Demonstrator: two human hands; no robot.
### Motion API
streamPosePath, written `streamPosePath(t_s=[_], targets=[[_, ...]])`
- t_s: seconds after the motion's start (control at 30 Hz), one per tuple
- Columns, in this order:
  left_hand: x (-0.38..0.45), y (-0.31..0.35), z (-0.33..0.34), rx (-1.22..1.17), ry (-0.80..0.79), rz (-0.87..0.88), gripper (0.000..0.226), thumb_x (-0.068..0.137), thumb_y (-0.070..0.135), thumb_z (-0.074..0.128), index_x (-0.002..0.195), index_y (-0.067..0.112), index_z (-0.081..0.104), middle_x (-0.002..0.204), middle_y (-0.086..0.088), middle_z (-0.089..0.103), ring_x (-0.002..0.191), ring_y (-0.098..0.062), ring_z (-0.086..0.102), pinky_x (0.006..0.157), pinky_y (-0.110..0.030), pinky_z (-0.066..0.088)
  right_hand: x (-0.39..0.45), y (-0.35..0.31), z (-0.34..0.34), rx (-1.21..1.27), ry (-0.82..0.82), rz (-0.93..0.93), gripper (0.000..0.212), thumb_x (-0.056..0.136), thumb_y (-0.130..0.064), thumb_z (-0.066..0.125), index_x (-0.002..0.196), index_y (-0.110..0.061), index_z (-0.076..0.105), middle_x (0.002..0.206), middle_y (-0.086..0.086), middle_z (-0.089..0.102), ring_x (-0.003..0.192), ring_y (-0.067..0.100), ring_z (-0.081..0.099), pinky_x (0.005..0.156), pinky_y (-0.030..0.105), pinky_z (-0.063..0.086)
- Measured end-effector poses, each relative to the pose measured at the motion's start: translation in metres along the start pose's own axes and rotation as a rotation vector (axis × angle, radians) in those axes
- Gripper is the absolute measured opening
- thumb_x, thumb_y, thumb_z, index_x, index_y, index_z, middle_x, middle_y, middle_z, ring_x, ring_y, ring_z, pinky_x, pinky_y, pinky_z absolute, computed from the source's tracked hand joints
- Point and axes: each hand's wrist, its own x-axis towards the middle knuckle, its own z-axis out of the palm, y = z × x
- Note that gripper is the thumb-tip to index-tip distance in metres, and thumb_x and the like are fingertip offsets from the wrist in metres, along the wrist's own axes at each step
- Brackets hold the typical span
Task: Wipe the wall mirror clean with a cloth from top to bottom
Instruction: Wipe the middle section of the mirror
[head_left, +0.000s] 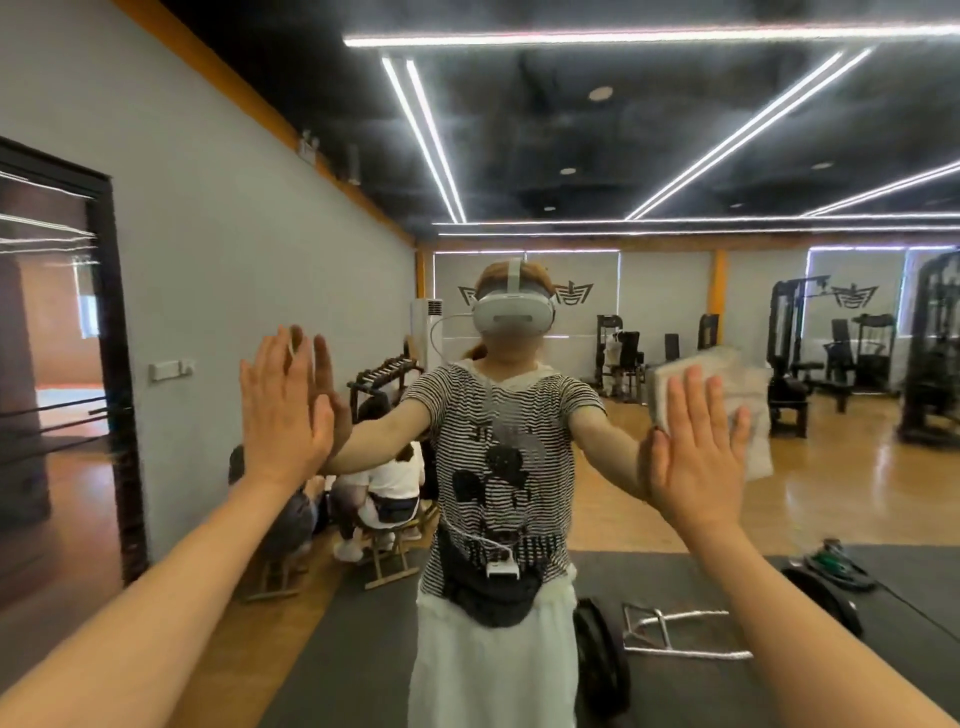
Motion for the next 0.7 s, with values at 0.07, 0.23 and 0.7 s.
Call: streamPosePath(t_s=[0.07, 0.23, 0.7], targets=[[-0.002, -0.007, 0.005, -0.001, 0.007, 0.025, 0.067, 0.085, 0.027, 0.034, 0.147, 0.001, 0.031, 0.155, -0.025, 0.024, 0.144, -0.036, 0.015, 0.12, -0.036, -0.008, 0.001, -0.002, 0.0, -0.002, -0.002, 0.003, 0.061, 0.094, -0.028, 0.029, 0.151, -0.011, 0.018, 0.155, 0.012, 0.024, 0.149, 0.01, -0.008, 0.119, 0.039, -0.004], [0.0, -0.015, 0.01, -0.026, 0.068, 0.085, 0.067, 0.084, 0.028, 0.034, 0.145, 0.001, 0.032, 0.152, -0.027, 0.028, 0.141, -0.038, 0.019, 0.117, -0.027, -0.014, 0.002, -0.01, -0.004, -0.012, 0.002, 0.054, 0.059, 0.095, -0.027, 0.028, 0.15, -0.007, 0.022, 0.156, 0.015, 0.024, 0.146, 0.024, 0.01, 0.118, 0.035, -0.006], [-0.001, -0.013, 0.015, -0.002, 0.102, 0.106, 0.068, 0.083, 0.026, 0.033, 0.145, -0.001, 0.03, 0.152, -0.029, 0.027, 0.141, -0.041, 0.018, 0.118, -0.029, -0.013, 0.017, -0.12, 0.017, 0.037, 0.048, 0.36, 0.058, 0.098, -0.029, 0.025, 0.152, -0.01, 0.021, 0.158, 0.014, 0.024, 0.144, 0.03, 0.017, 0.116, 0.04, -0.006]])
